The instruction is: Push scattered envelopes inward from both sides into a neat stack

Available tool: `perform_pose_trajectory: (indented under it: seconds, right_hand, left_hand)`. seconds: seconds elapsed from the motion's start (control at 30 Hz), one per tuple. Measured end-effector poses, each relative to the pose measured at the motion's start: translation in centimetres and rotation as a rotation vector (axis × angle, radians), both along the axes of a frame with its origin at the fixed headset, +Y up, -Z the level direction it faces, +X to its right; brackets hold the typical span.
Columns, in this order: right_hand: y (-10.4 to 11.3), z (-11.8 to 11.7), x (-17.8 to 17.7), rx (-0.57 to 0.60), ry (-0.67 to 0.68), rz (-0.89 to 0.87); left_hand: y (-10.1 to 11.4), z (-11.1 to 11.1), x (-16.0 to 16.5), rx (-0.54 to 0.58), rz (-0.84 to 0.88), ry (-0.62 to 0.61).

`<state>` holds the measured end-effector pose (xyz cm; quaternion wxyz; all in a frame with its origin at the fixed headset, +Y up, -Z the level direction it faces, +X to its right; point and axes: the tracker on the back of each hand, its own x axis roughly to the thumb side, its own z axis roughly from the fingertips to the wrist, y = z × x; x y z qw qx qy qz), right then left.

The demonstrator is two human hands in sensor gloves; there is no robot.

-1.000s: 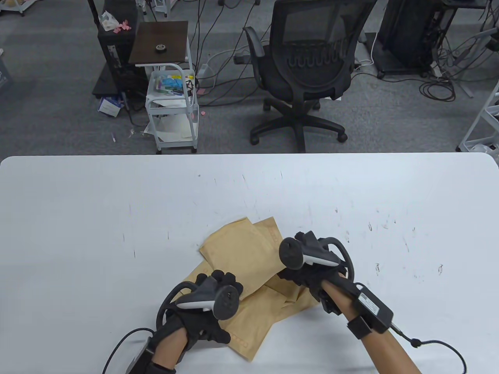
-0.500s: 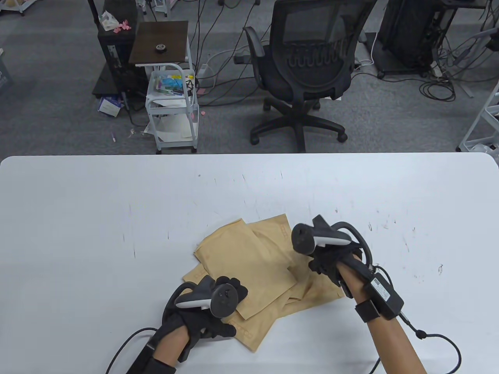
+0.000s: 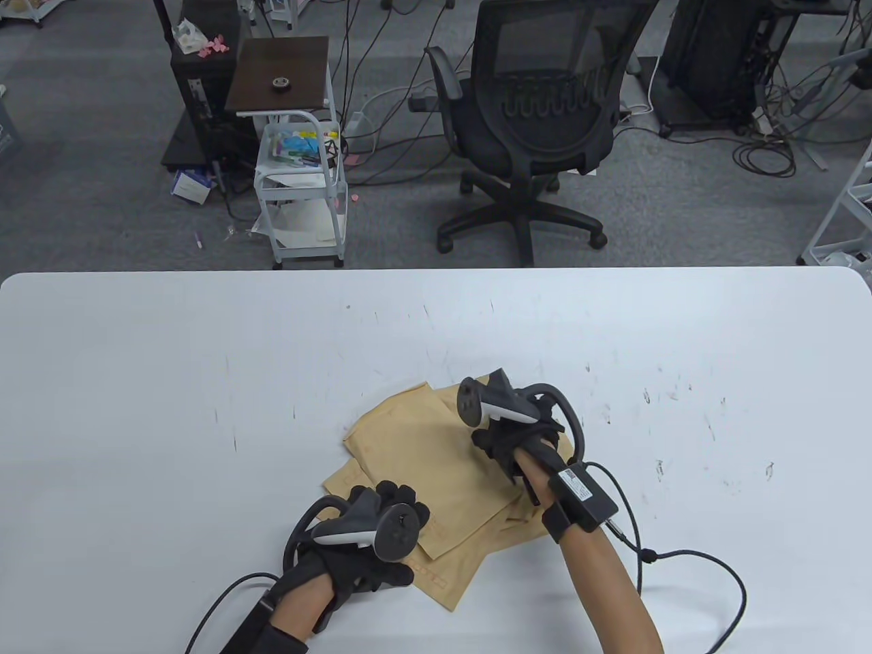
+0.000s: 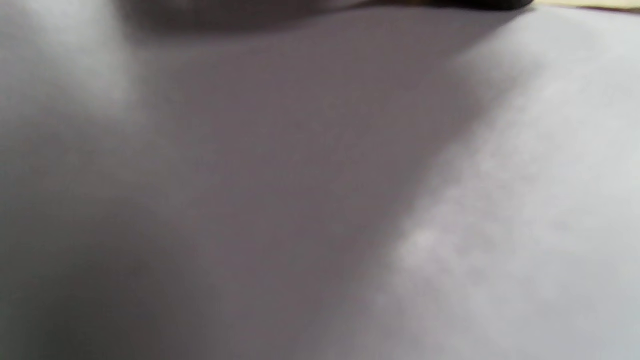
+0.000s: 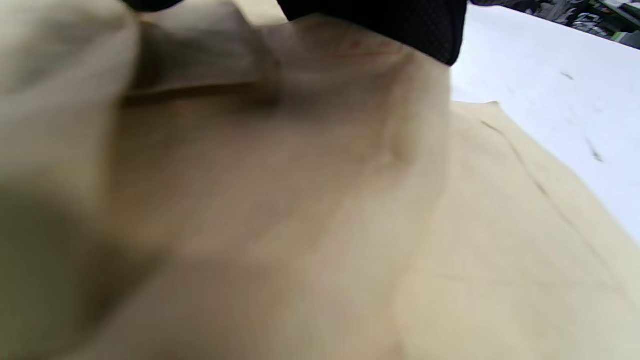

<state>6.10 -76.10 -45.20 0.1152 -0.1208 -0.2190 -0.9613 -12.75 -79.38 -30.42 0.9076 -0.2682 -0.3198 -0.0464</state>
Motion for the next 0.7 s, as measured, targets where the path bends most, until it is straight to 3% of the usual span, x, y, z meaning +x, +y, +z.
perform_pose_trajectory:
  seconds: [0.07, 0.13, 0.27, 0.33, 0.4, 0.47, 0.6, 0.7]
  right_hand:
    - [0.4, 0.1, 0.4, -0.005, 0.015, -0.042]
    - [0.8, -0.1, 1.9, -0.040, -0.021, -0.214]
    - [1.3, 0.1, 4.5, -0.164, -0.158, -0.596]
    - [1.3, 0.2, 4.8, -0.172, -0.225, -0.660]
    - [1.2, 0.3, 4.2, -0.126, -0.268, -0.546]
    - [0.2, 0.3, 2.7, -0.103, -0.217, -0.301]
    - [-0.9, 0.8, -0.4, 0.109, -0.102, 0.049]
    - [-0.5, 0.8, -0.1, 0.133, -0.117, -0.022]
  left_hand:
    - [-0.1, 0.0, 0.1, -0.034, 0.003, -0.004]
    - [0.0, 0.1, 0.2, -0.027, 0.026, -0.016]
    - [0.0, 0.3, 0.8, -0.013, 0.028, -0.027]
    - [0.0, 0.3, 1.0, -0.006, 0.030, -0.031]
    - [-0.1, 0.4, 1.1, -0.012, 0.032, -0.027]
    - [-0.2, 0.5, 1.2, -0.006, 0.021, -0.025]
    - [-0.2, 0.6, 1.3, 0.004, 0.007, -0.027]
    - [-0.1, 0.6, 1.5, 0.004, 0.001, -0.025]
